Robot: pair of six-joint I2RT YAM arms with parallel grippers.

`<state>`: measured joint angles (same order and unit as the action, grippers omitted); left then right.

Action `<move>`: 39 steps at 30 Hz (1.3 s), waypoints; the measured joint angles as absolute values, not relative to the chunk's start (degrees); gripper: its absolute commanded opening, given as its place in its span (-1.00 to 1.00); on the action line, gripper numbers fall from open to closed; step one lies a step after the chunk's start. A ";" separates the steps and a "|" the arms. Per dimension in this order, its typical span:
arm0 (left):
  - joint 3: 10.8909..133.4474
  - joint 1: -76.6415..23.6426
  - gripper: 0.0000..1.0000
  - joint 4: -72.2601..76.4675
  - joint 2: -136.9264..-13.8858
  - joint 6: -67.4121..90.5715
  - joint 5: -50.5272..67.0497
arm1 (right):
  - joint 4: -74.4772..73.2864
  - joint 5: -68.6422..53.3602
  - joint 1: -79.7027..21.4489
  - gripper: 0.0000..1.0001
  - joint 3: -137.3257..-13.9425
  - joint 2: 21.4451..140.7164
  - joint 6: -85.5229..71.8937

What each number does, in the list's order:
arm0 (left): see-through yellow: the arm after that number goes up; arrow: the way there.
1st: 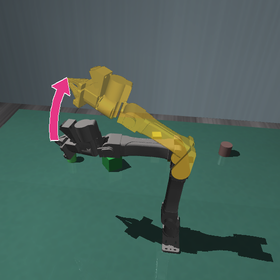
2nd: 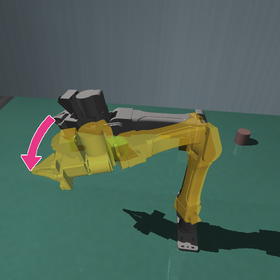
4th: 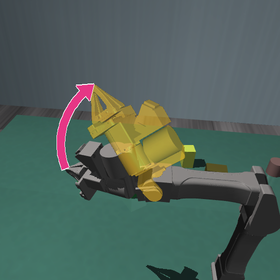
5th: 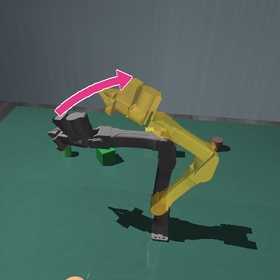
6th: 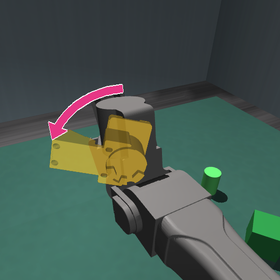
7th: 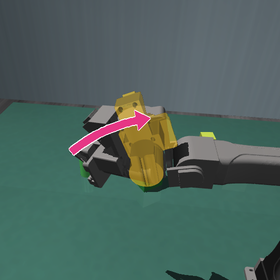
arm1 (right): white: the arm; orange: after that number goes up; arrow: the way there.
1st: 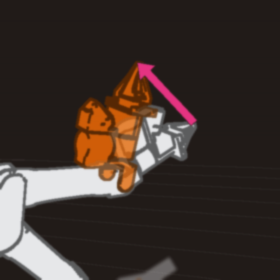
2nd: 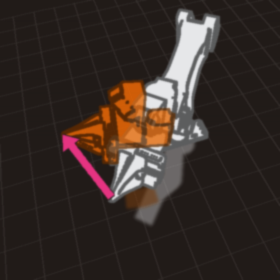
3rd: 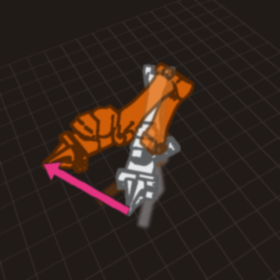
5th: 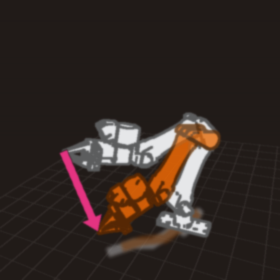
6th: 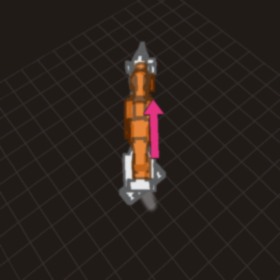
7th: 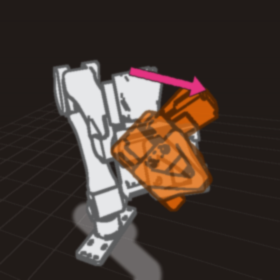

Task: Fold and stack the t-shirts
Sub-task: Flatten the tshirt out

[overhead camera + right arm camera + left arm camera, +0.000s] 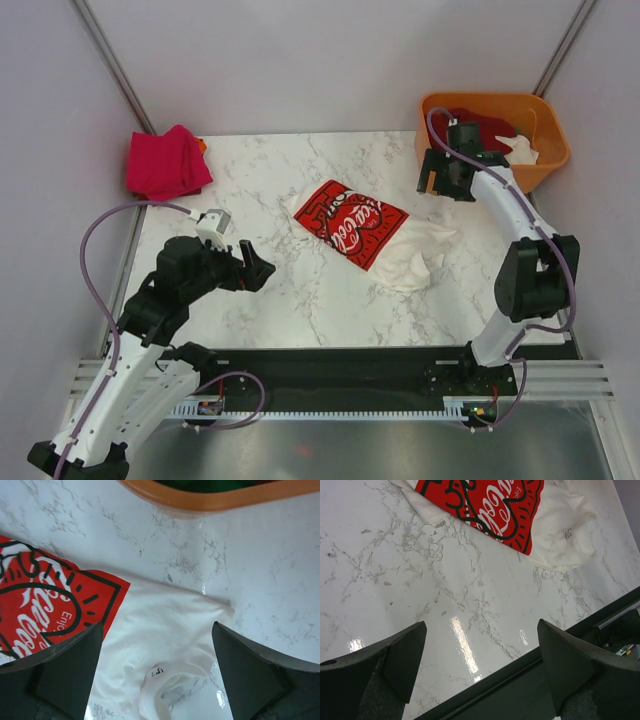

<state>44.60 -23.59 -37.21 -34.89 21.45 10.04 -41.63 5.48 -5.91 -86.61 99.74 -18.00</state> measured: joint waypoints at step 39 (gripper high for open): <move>44.60 -23.59 1.00 -37.63 -35.24 21.45 9.96 | -26.59 16.25 -48.82 0.29 -56.45 95.33 -36.93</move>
<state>44.60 -23.59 -37.63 -35.24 21.45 9.96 -26.59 16.25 -48.82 -56.45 95.33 -36.93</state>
